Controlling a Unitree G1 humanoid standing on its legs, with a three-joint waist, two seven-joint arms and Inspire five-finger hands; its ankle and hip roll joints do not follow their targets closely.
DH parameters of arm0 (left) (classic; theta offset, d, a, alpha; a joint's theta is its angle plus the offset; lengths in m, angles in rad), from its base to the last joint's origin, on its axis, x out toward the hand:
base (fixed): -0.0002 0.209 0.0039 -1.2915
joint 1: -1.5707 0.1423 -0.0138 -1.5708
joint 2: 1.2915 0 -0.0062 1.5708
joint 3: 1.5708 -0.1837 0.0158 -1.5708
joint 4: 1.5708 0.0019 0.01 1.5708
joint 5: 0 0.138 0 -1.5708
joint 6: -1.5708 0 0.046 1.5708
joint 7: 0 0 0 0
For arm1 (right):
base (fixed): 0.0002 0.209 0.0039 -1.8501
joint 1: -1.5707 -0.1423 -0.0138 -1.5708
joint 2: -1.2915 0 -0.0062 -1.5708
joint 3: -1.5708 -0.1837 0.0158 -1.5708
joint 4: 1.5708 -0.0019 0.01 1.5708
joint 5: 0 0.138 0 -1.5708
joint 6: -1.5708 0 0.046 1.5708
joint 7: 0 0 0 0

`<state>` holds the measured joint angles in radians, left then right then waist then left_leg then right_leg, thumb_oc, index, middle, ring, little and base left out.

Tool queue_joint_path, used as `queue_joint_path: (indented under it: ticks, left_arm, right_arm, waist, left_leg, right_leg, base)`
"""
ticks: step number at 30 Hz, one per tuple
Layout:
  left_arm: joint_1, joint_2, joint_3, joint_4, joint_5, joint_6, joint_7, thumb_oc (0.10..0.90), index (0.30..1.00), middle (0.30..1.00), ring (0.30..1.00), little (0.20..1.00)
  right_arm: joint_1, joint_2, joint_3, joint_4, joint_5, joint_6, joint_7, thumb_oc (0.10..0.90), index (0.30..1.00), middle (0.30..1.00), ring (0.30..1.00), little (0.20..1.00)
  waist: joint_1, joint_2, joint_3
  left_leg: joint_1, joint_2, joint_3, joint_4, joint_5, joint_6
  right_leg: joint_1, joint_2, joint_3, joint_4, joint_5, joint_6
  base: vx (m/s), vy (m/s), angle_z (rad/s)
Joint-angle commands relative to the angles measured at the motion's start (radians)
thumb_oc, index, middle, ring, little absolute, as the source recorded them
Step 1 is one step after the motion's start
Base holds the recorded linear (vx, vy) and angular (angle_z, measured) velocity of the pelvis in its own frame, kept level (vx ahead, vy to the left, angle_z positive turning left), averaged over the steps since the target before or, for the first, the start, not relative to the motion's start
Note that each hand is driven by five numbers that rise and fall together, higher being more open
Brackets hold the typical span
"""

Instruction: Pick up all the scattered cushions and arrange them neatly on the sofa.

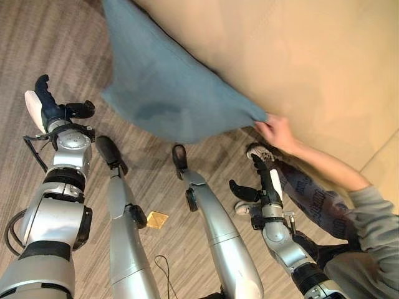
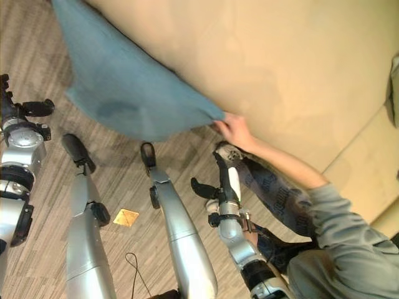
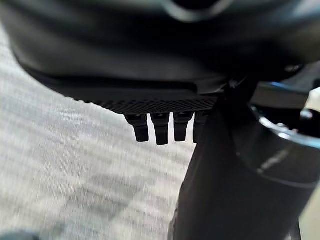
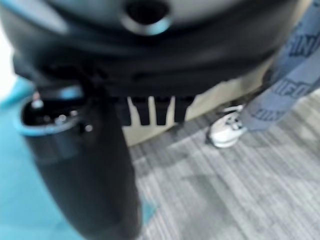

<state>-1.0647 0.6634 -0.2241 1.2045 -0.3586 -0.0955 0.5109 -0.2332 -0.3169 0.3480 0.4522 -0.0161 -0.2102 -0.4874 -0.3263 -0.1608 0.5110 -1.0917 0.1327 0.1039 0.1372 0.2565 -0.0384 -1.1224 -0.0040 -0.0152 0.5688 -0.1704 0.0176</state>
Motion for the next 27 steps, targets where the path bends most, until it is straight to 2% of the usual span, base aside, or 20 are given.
queue_joint_path:
  ticks: [1, 3, 7, 10, 11, 12, 15, 16, 17, 18, 21, 27]
  left_arm:
    - [0.008, -0.001, 0.047, 0.023, -0.055, -0.049, -0.028, 0.53, 0.495, 0.495, 0.495, 0.495]
    - [0.004, -0.005, 0.051, 0.031, -0.068, -0.05, -0.038, 0.4, 0.3, 0.3, 0.3, 0.3]
    - [-0.015, -0.025, 0.039, 0.026, -0.069, -0.05, -0.051, 0.4, 0.3, 0.3, 0.3, 0.3]
    - [-0.019, -0.057, 0.01, -0.001, -0.045, -0.055, -0.051, 0.4, 0.3, 0.3, 0.3, 0.3]
    - [-0.022, -0.074, -0.015, -0.02, -0.024, -0.062, -0.051, 0.4, 0.3, 0.3, 0.3, 0.3]
    - [-0.022, -0.075, -0.015, -0.02, -0.024, -0.062, -0.05, 0.4, 0.3, 0.3, 0.3, 0.3]
    - [-0.019, -0.07, -0.059, -0.043, 0.041, -0.064, -0.031, 0.4, 0.3, 0.3, 0.3, 0.3]
    - [0.0, -0.063, -0.064, -0.053, 0.063, -0.065, -0.021, 0.475, 0.413, 0.413, 0.413, 0.413]
    - [0.016, -0.064, -0.062, -0.056, 0.072, -0.063, -0.015, 0.527, 0.491, 0.491, 0.491, 0.491]
    - [0.018, -0.064, -0.062, -0.057, 0.072, -0.063, -0.014, 0.8, 0.9, 0.9, 0.9, 0.9]
    - [0.1, -0.089, -0.024, -0.065, 0.078, -0.065, -0.006, 0.8, 0.9, 0.9, 0.9, 0.9]
    - [0.245, -0.149, 0.036, -0.094, 0.043, -0.078, -0.01, 0.8, 0.9, 0.9, 0.9, 0.9]
  right_arm:
    - [0.137, -0.062, -0.046, -0.047, 0.04, -0.03, -0.041, 0.8, 0.9, 0.9, 0.9, 0.9]
    - [0.137, -0.065, -0.046, -0.053, 0.046, -0.031, -0.041, 0.8, 0.9, 0.9, 0.9, 0.9]
    - [0.153, -0.068, -0.044, -0.068, 0.054, -0.044, -0.03, 0.8, 0.9, 0.9, 0.9, 0.9]
    - [0.166, -0.063, -0.035, -0.055, 0.042, -0.04, -0.024, 0.8, 0.9, 0.9, 0.9, 0.9]
    - [0.169, -0.061, -0.032, -0.036, 0.034, -0.039, -0.024, 0.8, 0.9, 0.9, 0.9, 0.9]
    - [0.169, -0.061, -0.032, -0.035, 0.033, -0.04, -0.024, 0.8, 0.9, 0.9, 0.9, 0.9]
    - [0.175, -0.061, -0.04, -0.019, 0.028, -0.045, -0.026, 0.8, 0.9, 0.9, 0.9, 0.9]
    - [0.185, -0.059, -0.042, -0.013, 0.024, -0.049, -0.028, 0.8, 0.9, 0.9, 0.9, 0.9]
    - [0.189, -0.056, -0.044, -0.01, 0.024, -0.049, -0.028, 0.8, 0.9, 0.9, 0.9, 0.9]
    - [0.19, -0.056, -0.043, -0.01, 0.024, -0.049, -0.028, 0.8, 0.9, 0.9, 0.9, 0.9]
    - [0.211, -0.046, -0.051, 0.01, 0.012, -0.037, -0.036, 0.8, 0.9, 0.9, 0.9, 0.9]
    - [0.236, -0.036, -0.08, 0.036, 0.004, -0.009, -0.042, 0.8, 0.9, 0.9, 0.9, 0.9]
  waist:
    - [-0.019, 0.009, -0.053]
    - [-0.023, 0.009, -0.055]
    - [-0.037, 0.011, -0.064]
    - [-0.036, 0.023, -0.072]
    - [-0.029, 0.038, -0.079]
    - [-0.028, 0.039, -0.078]
    - [-0.011, 0.063, -0.09]
    - [-0.001, 0.076, -0.095]
    - [0.005, 0.082, -0.099]
    - [0.004, 0.081, -0.099]
    - [0.028, 0.103, -0.105]
    - [0.059, 0.118, -0.116]
  left_leg:
    - [-0.049, 0.033, -0.049, 0.292, -0.342, -0.007]
    - [-0.061, 0.037, -0.048, 0.304, -0.349, -0.005]
    - [-0.087, 0.041, -0.05, 0.323, -0.363, 0.0]
    - [-0.091, 0.041, -0.052, 0.326, -0.36, 0.002]
    - [-0.083, 0.037, -0.053, 0.321, -0.357, 0.003]
    - [-0.082, 0.037, -0.053, 0.321, -0.357, 0.003]
    - [-0.057, 0.027, -0.053, 0.304, -0.349, 0.003]
    - [-0.04, 0.022, -0.05, 0.291, -0.344, 0.001]
    - [-0.027, 0.017, -0.047, 0.279, -0.34, -0.001]
    - [-0.024, 0.016, -0.047, 0.276, -0.339, -0.001]
    - [0.044, 0.003, -0.037, 0.228, -0.319, -0.009]
    - [0.164, -0.016, -0.023, 0.17, -0.306, -0.015]
  right_leg:
    - [0.014, -0.017, 0.044, -0.237, 0.158, 0.069]
    - [0.001, -0.013, 0.048, -0.23, 0.158, 0.069]
    - [-0.023, -0.005, 0.056, -0.233, 0.165, 0.069]
    - [-0.024, -0.007, 0.053, -0.235, 0.165, 0.068]
    - [-0.02, -0.01, 0.052, -0.229, 0.162, 0.065]
    - [-0.02, -0.01, 0.051, -0.229, 0.161, 0.065]
    - [-0.002, -0.015, 0.048, -0.224, 0.155, 0.059]
    - [0.011, -0.02, 0.045, -0.223, 0.155, 0.058]
    - [0.023, -0.024, 0.043, -0.228, 0.155, 0.058]
    - [0.026, -0.024, 0.043, -0.229, 0.155, 0.058]
    - [0.085, -0.037, 0.036, -0.239, 0.156, 0.056]
    - [0.193, -0.05, 0.023, -0.26, 0.151, 0.052]
  base:
    - [0.01, -0.021, -0.16]
    - [0.01, -0.01, -0.15]
    - [0.01, -0.033, -0.12]
    - [0.01, -0.028, -0.06]
    - [0.0, 0.0, 0.0]
    - [0.0, 0.002, -0.03]
    - [0.0, 0.011, 0.0]
    - [-0.01, 0.031, -0.01]
    - [0.0, 0.0, 0.0]
    - [0.0, 0.0, 0.0]
    - [0.0, 0.021, 0.08]
    - [0.01, 0.014, 0.11]
